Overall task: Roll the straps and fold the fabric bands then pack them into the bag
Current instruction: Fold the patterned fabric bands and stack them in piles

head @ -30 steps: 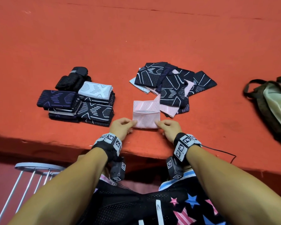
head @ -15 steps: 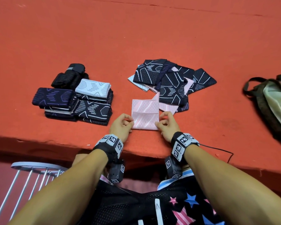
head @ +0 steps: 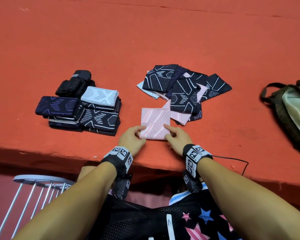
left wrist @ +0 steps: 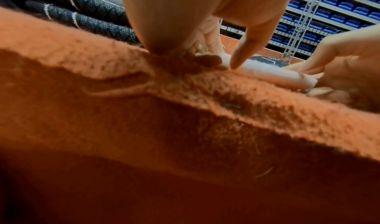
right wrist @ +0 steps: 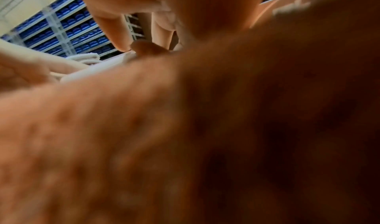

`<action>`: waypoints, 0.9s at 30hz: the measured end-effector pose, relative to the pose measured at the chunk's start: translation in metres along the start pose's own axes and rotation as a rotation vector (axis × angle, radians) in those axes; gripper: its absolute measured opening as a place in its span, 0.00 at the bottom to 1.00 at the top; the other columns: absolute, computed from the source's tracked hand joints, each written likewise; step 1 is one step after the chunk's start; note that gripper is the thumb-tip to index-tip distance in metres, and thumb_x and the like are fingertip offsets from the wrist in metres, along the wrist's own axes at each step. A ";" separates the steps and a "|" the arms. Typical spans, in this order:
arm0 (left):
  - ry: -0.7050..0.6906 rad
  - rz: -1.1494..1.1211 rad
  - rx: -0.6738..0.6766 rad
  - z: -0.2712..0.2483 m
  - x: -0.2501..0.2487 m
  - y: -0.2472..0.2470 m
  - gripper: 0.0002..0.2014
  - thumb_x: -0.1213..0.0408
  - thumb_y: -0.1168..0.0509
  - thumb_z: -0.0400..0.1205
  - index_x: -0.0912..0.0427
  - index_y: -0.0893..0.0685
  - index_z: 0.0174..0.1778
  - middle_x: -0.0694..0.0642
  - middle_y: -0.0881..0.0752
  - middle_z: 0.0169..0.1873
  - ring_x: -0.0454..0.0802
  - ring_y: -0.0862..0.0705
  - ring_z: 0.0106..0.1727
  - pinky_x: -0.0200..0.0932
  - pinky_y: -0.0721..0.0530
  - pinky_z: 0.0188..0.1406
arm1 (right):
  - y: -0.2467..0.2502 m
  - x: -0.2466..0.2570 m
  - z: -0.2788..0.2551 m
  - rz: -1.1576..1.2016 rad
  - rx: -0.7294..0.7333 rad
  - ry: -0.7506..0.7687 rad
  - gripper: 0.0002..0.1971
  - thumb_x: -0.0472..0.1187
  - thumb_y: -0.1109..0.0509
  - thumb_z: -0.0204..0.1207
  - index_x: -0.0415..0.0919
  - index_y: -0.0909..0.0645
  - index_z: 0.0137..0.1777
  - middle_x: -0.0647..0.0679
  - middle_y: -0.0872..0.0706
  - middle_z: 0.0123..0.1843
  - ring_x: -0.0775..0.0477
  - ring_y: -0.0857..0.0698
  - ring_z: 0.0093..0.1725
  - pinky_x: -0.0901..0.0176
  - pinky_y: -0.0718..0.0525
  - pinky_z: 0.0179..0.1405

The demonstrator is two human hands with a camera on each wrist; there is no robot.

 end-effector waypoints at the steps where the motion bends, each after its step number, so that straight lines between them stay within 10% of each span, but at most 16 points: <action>1: -0.014 0.026 0.004 0.000 0.000 -0.001 0.25 0.66 0.29 0.72 0.38 0.14 0.64 0.41 0.20 0.46 0.43 0.17 0.48 0.41 0.19 0.56 | 0.000 0.001 0.000 -0.055 0.012 0.012 0.35 0.59 0.34 0.67 0.63 0.26 0.78 0.50 0.13 0.52 0.50 0.13 0.48 0.52 0.17 0.60; 6: -0.014 -0.017 -0.061 0.004 -0.001 0.002 0.14 0.60 0.27 0.80 0.45 0.11 0.61 0.44 0.24 0.58 0.42 0.20 0.53 0.41 0.21 0.63 | -0.001 0.005 0.003 -0.142 -0.004 0.058 0.30 0.46 0.26 0.75 0.56 0.25 0.78 0.47 0.20 0.59 0.50 0.19 0.55 0.59 0.23 0.61; 10: 0.013 -0.193 -0.116 0.006 0.006 0.003 0.07 0.54 0.28 0.81 0.52 0.07 0.47 0.43 0.22 0.71 0.44 0.16 0.58 0.44 0.17 0.62 | 0.001 -0.003 0.006 0.054 -0.087 0.007 0.22 0.61 0.32 0.75 0.50 0.11 0.61 0.48 0.17 0.55 0.46 0.14 0.51 0.43 0.15 0.61; 13: 0.035 -0.301 -0.121 0.002 0.004 0.007 0.08 0.52 0.31 0.84 0.49 0.10 0.43 0.47 0.12 0.60 0.46 0.11 0.45 0.35 0.13 0.43 | 0.004 -0.001 0.001 0.161 -0.157 0.011 0.14 0.53 0.28 0.80 0.42 0.10 0.52 0.58 0.22 0.54 0.44 0.13 0.51 0.43 0.14 0.60; 17: 0.097 -0.324 -0.087 -0.001 0.014 0.008 0.12 0.41 0.31 0.81 0.43 0.10 0.41 0.50 0.09 0.30 0.50 0.10 0.37 0.50 0.12 0.46 | 0.007 0.003 -0.010 0.220 -0.140 -0.014 0.13 0.53 0.33 0.84 0.46 0.12 0.50 0.56 0.12 0.40 0.56 0.11 0.37 0.58 0.16 0.46; 21: 0.042 -0.254 -0.048 0.001 0.016 0.003 0.08 0.49 0.21 0.73 0.45 0.09 0.43 0.46 0.11 0.27 0.46 0.15 0.29 0.44 0.16 0.38 | 0.011 0.007 -0.015 0.209 -0.129 0.013 0.14 0.53 0.37 0.86 0.47 0.14 0.52 0.55 0.13 0.33 0.63 0.15 0.29 0.66 0.22 0.38; 27: 0.018 -0.161 -0.091 0.004 0.017 0.003 0.11 0.42 0.27 0.75 0.43 0.10 0.46 0.43 0.13 0.29 0.46 0.14 0.33 0.45 0.15 0.42 | 0.003 -0.004 -0.009 0.219 -0.124 -0.011 0.01 0.49 0.28 0.78 0.58 0.17 0.47 0.54 0.11 0.42 0.49 0.10 0.38 0.50 0.12 0.50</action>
Point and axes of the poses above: each hand's wrist, its own z-axis towards the middle knuckle, its own y-axis out of the back of the hand, x = y × z, the point moved 10 cm from there along z, towards the middle knuckle
